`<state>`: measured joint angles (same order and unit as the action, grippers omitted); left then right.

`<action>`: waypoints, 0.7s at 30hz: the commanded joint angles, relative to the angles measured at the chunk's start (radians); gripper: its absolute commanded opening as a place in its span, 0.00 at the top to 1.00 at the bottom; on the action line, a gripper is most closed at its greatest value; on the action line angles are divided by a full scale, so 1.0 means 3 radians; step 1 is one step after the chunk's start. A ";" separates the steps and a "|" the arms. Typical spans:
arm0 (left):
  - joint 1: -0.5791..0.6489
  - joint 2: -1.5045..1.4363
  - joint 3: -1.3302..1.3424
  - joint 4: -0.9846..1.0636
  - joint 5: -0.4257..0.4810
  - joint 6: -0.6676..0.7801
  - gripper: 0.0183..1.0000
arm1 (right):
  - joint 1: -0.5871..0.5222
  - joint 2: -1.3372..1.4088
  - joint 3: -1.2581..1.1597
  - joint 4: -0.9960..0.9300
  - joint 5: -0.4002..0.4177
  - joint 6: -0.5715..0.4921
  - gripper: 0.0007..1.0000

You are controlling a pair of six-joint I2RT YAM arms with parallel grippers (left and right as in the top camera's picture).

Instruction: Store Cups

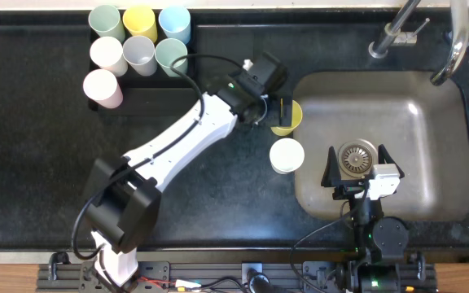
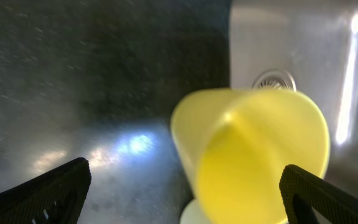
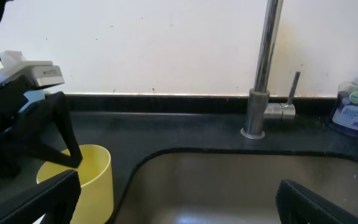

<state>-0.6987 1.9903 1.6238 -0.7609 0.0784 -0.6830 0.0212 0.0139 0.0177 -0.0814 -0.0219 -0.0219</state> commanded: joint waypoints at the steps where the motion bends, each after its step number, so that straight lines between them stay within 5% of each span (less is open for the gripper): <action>1: 0.0070 0.0055 -0.0001 0.0037 -0.0015 -0.0099 0.00 | 0.0001 -0.0032 -0.0043 0.0019 -0.0014 -0.0004 0.00; 21: 0.0085 0.0207 0.0055 0.0100 0.0032 -0.0108 0.05 | 0.0001 -0.0032 -0.0043 0.0018 -0.0014 -0.0004 0.00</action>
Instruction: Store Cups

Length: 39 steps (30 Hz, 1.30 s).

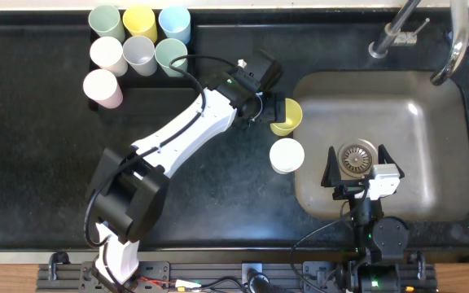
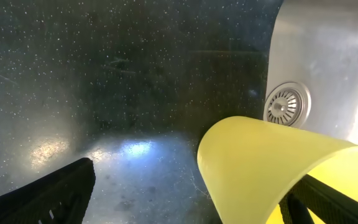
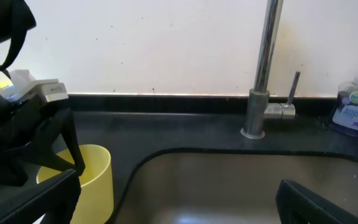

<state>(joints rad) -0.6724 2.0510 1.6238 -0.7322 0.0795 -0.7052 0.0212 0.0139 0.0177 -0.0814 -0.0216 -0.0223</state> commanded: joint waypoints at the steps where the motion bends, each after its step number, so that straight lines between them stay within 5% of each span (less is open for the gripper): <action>1: -0.0003 0.0001 0.0071 0.0005 0.0018 -0.0034 0.07 | 0.0001 -0.0032 -0.0043 0.0018 -0.0015 -0.0003 0.00; 2: -0.0003 -0.0013 0.0097 0.0006 -0.0010 -0.0033 0.24 | 0.0001 -0.0032 -0.0043 0.0019 -0.0015 -0.0003 0.00; 5: -0.0003 -0.0047 0.0109 0.0006 -0.0048 -0.0033 0.47 | 0.0001 -0.0032 -0.0043 0.0019 -0.0015 -0.0003 0.00; 19: -0.0003 -0.0275 0.0112 0.0005 -0.0206 -0.0033 0.78 | 0.0001 -0.0032 -0.0043 0.0018 -0.0015 -0.0003 0.00; 22: -0.0003 -0.0299 0.0112 0.0005 -0.0252 -0.0033 0.98 | 0.0001 -0.0032 -0.0043 0.0018 -0.0015 -0.0003 0.00; 39: 0.0034 -0.0524 0.0112 -0.0056 -0.0331 -0.0036 0.98 | 0.0001 -0.0032 -0.0043 0.0019 -0.0015 -0.0003 0.00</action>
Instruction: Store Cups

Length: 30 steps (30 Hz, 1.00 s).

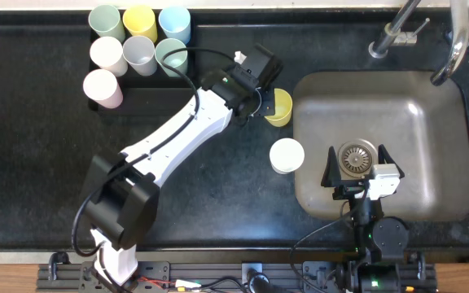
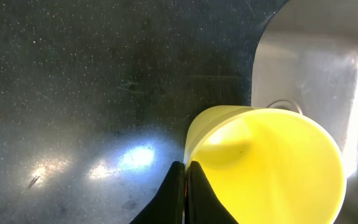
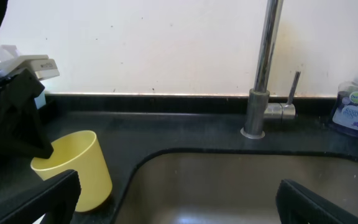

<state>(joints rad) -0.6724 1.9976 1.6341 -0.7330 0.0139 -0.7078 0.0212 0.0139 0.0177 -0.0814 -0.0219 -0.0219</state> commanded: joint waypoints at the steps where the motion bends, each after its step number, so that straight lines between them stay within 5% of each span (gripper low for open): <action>1: 0.0062 -0.0423 0.0078 -0.0095 -0.0145 -0.0025 0.98 | 0.0001 -0.0032 -0.0043 0.0019 -0.0014 -0.0004 0.00; 9: 0.0762 -0.1157 0.0078 -0.0796 -0.0350 -0.0027 0.98 | 0.0001 -0.0032 -0.0043 0.0018 -0.0014 -0.0004 0.00; 18: 0.1797 -0.1189 0.0027 -0.1244 -0.0085 -0.0031 0.98 | 0.0001 -0.0032 -0.0043 0.0018 -0.0014 -0.0004 0.00; 30: 0.2349 -0.0809 0.0027 -0.1269 0.0027 -0.0103 0.98 | 0.0001 -0.0032 -0.0043 0.0018 -0.0014 -0.0004 0.00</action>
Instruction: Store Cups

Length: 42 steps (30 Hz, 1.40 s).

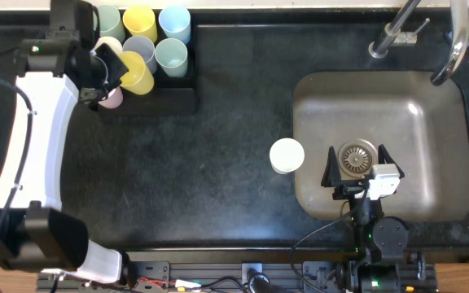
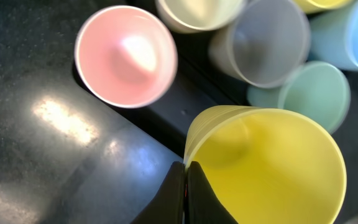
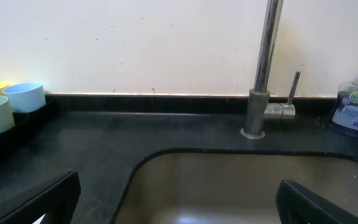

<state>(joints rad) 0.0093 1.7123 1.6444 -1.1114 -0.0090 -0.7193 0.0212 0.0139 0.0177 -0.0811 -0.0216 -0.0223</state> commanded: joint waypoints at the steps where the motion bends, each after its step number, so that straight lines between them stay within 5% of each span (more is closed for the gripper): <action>1: 0.0080 0.0175 -0.0008 -0.0008 0.0113 -0.0065 0.98 | 0.0001 -0.0032 -0.0043 0.0018 -0.0015 -0.0003 0.00; 42: -0.0104 0.0735 -0.0008 0.0042 -0.0333 -0.0280 0.98 | 0.0001 -0.0032 -0.0043 0.0018 -0.0015 -0.0003 0.00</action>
<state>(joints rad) -0.0235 1.9316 1.6444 -1.0870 -0.0650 -0.7616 0.0212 0.0139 0.0177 -0.0811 -0.0216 -0.0227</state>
